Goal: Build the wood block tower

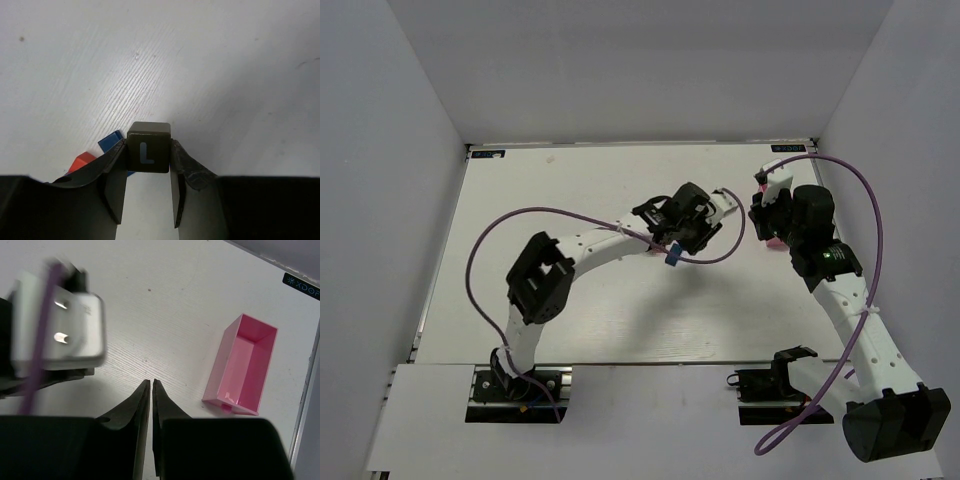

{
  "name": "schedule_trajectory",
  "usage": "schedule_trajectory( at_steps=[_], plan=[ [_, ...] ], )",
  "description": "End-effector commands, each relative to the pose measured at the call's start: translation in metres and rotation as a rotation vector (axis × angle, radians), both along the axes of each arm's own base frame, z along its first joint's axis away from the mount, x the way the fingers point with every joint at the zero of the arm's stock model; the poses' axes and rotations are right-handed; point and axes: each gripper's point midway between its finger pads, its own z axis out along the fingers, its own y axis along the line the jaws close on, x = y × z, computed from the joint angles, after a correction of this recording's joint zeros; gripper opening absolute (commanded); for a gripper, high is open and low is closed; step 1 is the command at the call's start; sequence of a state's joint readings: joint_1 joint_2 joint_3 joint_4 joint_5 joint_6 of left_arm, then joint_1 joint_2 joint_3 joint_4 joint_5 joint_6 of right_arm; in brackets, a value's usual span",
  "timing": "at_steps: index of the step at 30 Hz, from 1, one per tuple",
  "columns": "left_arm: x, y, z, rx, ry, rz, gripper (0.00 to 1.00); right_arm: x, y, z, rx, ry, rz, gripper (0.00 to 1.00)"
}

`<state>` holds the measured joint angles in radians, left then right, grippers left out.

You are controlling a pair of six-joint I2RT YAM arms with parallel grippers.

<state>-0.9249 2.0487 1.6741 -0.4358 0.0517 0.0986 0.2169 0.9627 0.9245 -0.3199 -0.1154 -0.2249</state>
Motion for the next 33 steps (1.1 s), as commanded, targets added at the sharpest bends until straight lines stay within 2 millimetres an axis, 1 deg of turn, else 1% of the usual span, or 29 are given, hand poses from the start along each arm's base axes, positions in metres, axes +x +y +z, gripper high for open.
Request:
schedule_trajectory(
  at_steps=[1, 2, 3, 4, 5, 6, 7, 8, 10, 11, 12, 15, 16, 17, 18, 19, 20, 22, 23, 24, 25, 26, 28, 30, 31, 32, 33],
  plan=[
    [-0.021, 0.006, 0.103, -0.182, -0.084, -0.069, 0.09, 0.002, 0.0, 0.008, 0.003, -0.043, 0.005, 0.12],
    [-0.026, 0.013, 0.102, -0.173, -0.086, -0.075, 0.09, 0.002, 0.0, 0.008, 0.003, -0.041, 0.007, 0.12],
    [-0.025, 0.022, 0.107, -0.182, -0.088, -0.067, 0.09, 0.002, 0.001, 0.006, 0.002, -0.037, 0.01, 0.12],
    [-0.026, 0.033, 0.104, -0.168, -0.09, -0.064, 0.08, 0.002, 0.001, 0.007, 0.004, -0.04, 0.013, 0.12],
    [-0.026, 0.045, 0.121, -0.175, -0.141, -0.041, 0.08, 0.002, 0.001, 0.008, 0.003, -0.04, 0.017, 0.12],
    [-0.022, 0.056, 0.126, -0.161, -0.174, -0.032, 0.08, 0.001, 0.002, 0.006, 0.003, -0.037, 0.021, 0.12],
    [-0.027, 0.063, 0.121, -0.148, -0.172, -0.038, 0.08, 0.001, 0.003, 0.004, 0.002, -0.03, 0.03, 0.12],
    [-0.024, 0.075, 0.133, -0.151, -0.213, -0.03, 0.08, 0.001, 0.004, 0.004, 0.004, -0.03, 0.035, 0.12],
    [-0.016, 0.091, 0.135, -0.141, -0.23, -0.007, 0.08, 0.001, 0.006, 0.003, 0.005, -0.024, 0.044, 0.13],
    [-0.014, 0.099, 0.132, -0.123, -0.231, -0.002, 0.0, 0.001, 0.008, 0.003, 0.006, -0.022, 0.052, 0.13],
    [-0.006, 0.11, 0.129, -0.101, -0.233, 0.013, 0.0, 0.0, 0.008, 0.002, 0.006, -0.02, 0.057, 0.13],
    [0.008, 0.126, 0.127, -0.076, -0.247, 0.025, 0.0, 0.0, 0.012, -0.002, 0.004, -0.008, 0.077, 0.13],
    [0.017, 0.136, 0.117, -0.056, -0.221, 0.049, 0.0, -0.001, 0.012, -0.003, 0.002, -0.005, 0.084, 0.13],
    [0.02, 0.142, 0.111, -0.041, -0.204, 0.048, 0.0, -0.001, 0.013, -0.003, 0.003, -0.006, 0.09, 0.13],
    [0.024, 0.147, 0.105, -0.027, -0.196, 0.044, 0.0, -0.001, 0.014, -0.004, 0.003, -0.004, 0.094, 0.13],
    [0.033, 0.154, 0.105, -0.039, -0.185, 0.057, 0.0, -0.001, 0.015, -0.004, 0.004, -0.004, 0.101, 0.13],
    [0.037, 0.157, 0.1, -0.033, -0.176, 0.049, 0.0, -0.001, 0.016, -0.004, 0.003, -0.005, 0.107, 0.13],
    [0.047, 0.166, 0.099, -0.053, -0.172, 0.037, 0.0, -0.002, 0.017, -0.006, 0.0, 0.001, 0.115, 0.13],
    [0.05, 0.166, 0.102, -0.067, -0.184, 0.015, 0.0, -0.002, 0.018, -0.005, -0.001, -0.003, 0.119, 0.13],
    [0.05, 0.165, 0.099, -0.073, -0.178, -0.017, 0.0, -0.002, 0.019, -0.006, -0.001, -0.004, 0.127, 0.13],
    [0.054, 0.169, 0.095, -0.065, -0.185, -0.038, 0.0, -0.002, 0.019, -0.006, -0.002, -0.003, 0.126, 0.13],
    [0.054, 0.169, 0.096, -0.071, -0.193, -0.066, 0.0, -0.002, 0.018, -0.005, -0.003, -0.008, 0.127, 0.13],
    [0.057, 0.17, 0.088, -0.062, -0.201, -0.129, 0.0, -0.003, 0.021, -0.006, -0.002, -0.003, 0.139, 0.13],
    [0.051, 0.165, 0.084, -0.084, -0.176, -0.204, 0.0, -0.003, 0.021, -0.009, -0.01, 0.005, 0.142, 0.13],
    [0.048, 0.164, 0.073, -0.06, -0.158, -0.253, 0.0, -0.003, 0.022, -0.009, -0.008, 0.002, 0.148, 0.13],
    [0.046, 0.159, 0.074, -0.072, -0.15, -0.291, 0.0, -0.003, 0.022, -0.009, -0.007, 0.004, 0.149, 0.13],
    [0.043, 0.157, 0.07, -0.073, -0.135, -0.321, 0.0, -0.003, 0.023, -0.009, -0.007, 0.004, 0.151, 0.13]
  ],
)
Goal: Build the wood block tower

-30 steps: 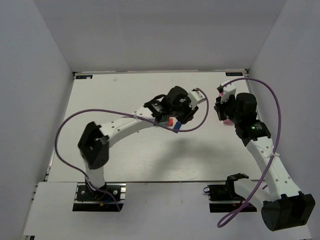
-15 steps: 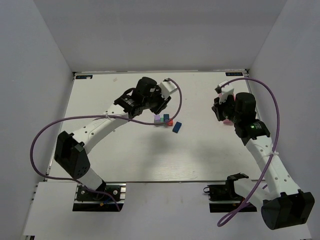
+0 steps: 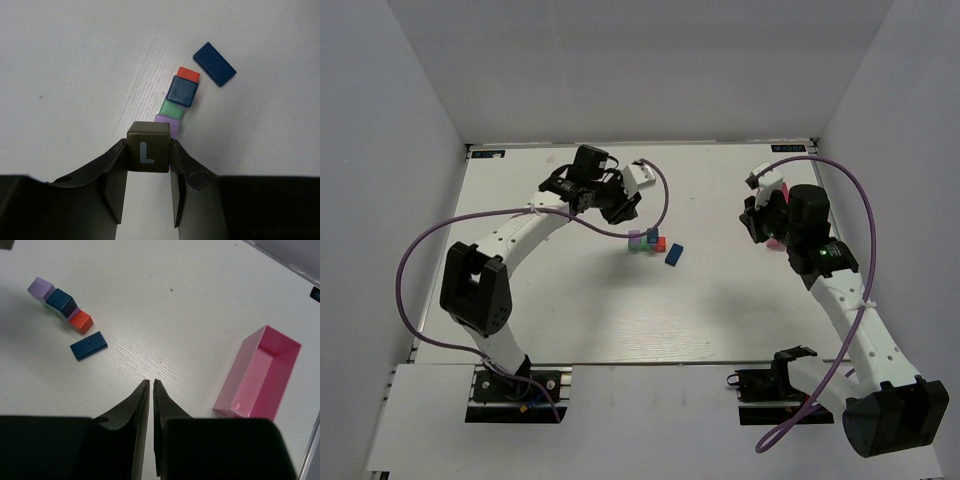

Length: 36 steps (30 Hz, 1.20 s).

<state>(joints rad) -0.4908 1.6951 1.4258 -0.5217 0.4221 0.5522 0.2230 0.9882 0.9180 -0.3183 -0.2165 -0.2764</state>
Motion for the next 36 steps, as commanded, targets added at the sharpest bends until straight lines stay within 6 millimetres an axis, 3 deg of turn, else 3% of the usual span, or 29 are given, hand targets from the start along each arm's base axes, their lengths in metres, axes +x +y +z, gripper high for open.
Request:
schedule_trajectory(
  at_steps=[1, 3, 17, 36],
  plan=[
    [-0.017, -0.017, 0.003, -0.019, 0.011, -0.223, 0.0, -0.001, 0.007, 0.001, 0.004, -0.018, 0.039, 0.13],
    [-0.019, -0.018, -0.012, 0.001, 0.052, -0.248, 0.0, -0.002, 0.007, 0.001, 0.003, -0.02, 0.04, 0.13],
    [-0.008, -0.015, -0.039, 0.076, 0.077, -0.266, 0.0, -0.003, 0.009, 0.0, 0.002, -0.017, 0.051, 0.13],
    [-0.005, -0.016, -0.051, 0.109, 0.071, -0.272, 0.03, -0.003, 0.008, 0.001, 0.0, -0.023, 0.05, 0.13]
  ],
)
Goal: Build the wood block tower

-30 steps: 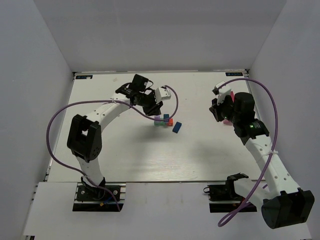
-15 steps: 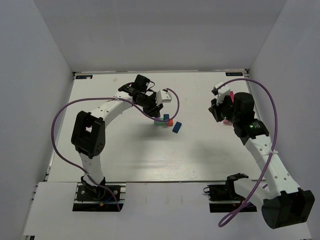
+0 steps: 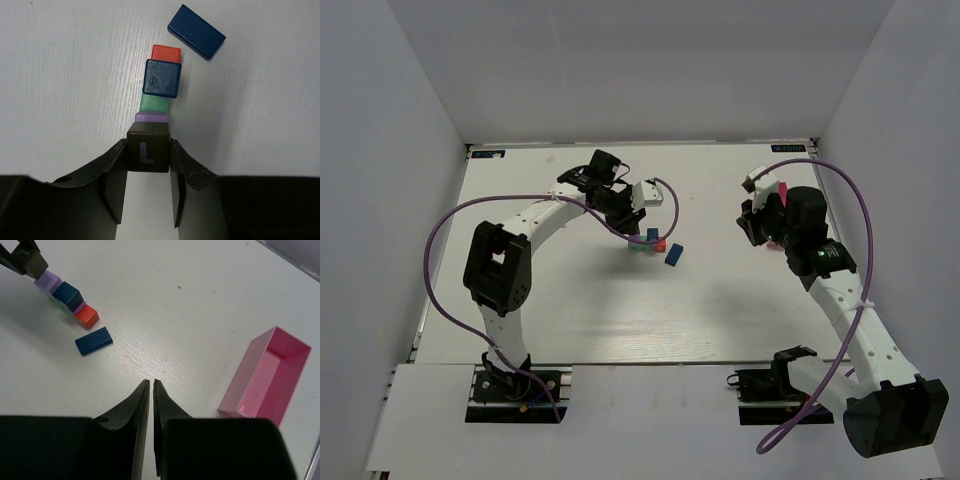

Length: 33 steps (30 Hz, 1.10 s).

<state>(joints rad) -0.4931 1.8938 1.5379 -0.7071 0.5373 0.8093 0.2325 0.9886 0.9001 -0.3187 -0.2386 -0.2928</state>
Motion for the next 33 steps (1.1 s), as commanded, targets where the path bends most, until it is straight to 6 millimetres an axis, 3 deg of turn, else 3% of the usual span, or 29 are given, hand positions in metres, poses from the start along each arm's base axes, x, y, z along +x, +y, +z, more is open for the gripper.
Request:
schedule_trajectory(
  at_steps=[1, 33],
  plan=[
    [0.005, -0.007, 0.011, -0.018, -0.033, -0.022, 0.03, 0.0, 0.003, 0.007, 0.009, -0.03, 0.015, 0.13],
    [0.009, -0.008, -0.001, 0.007, -0.036, -0.016, 0.06, 0.0, 0.003, 0.008, 0.007, -0.032, 0.018, 0.15]
  ],
)
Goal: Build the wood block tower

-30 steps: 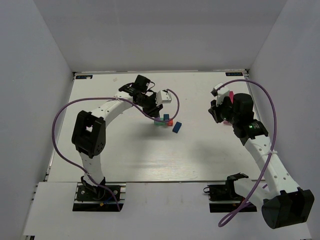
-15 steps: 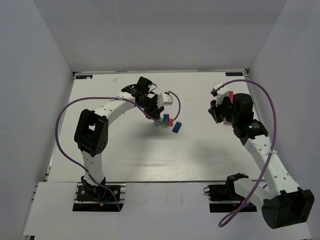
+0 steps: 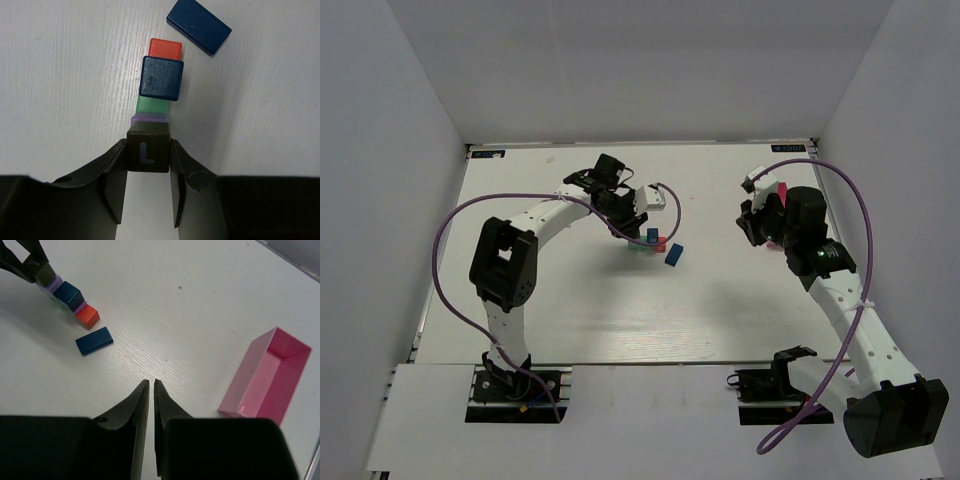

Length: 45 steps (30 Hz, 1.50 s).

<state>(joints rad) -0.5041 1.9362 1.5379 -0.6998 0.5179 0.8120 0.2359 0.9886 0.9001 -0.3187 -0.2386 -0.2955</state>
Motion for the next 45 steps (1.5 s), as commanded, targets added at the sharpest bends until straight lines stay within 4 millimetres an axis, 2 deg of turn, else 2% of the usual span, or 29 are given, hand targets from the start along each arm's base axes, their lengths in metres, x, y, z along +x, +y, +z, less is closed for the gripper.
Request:
schedule_trajectory(
  at_steps=[1, 6, 31, 45],
  plan=[
    [0.0084, -0.0063, 0.0179, -0.025, -0.056, -0.014, 0.06, 0.0003, 0.0026, 0.0072, 0.009, -0.03, 0.014, 0.15],
    [0.0075, -0.0107, 0.0189, -0.03, -0.064, -0.023, 0.06, 0.0006, 0.0026, 0.0078, 0.009, -0.03, 0.014, 0.15],
    [0.0111, -0.0057, 0.0125, -0.002, -0.08, -0.004, 0.09, -0.0004, 0.0039, 0.0053, 0.008, -0.02, 0.019, 0.15],
    [0.0085, -0.0092, 0.0125, -0.003, -0.08, -0.013, 0.1, 0.0006, 0.0029, 0.0066, 0.009, -0.025, 0.015, 0.15]
  ],
)
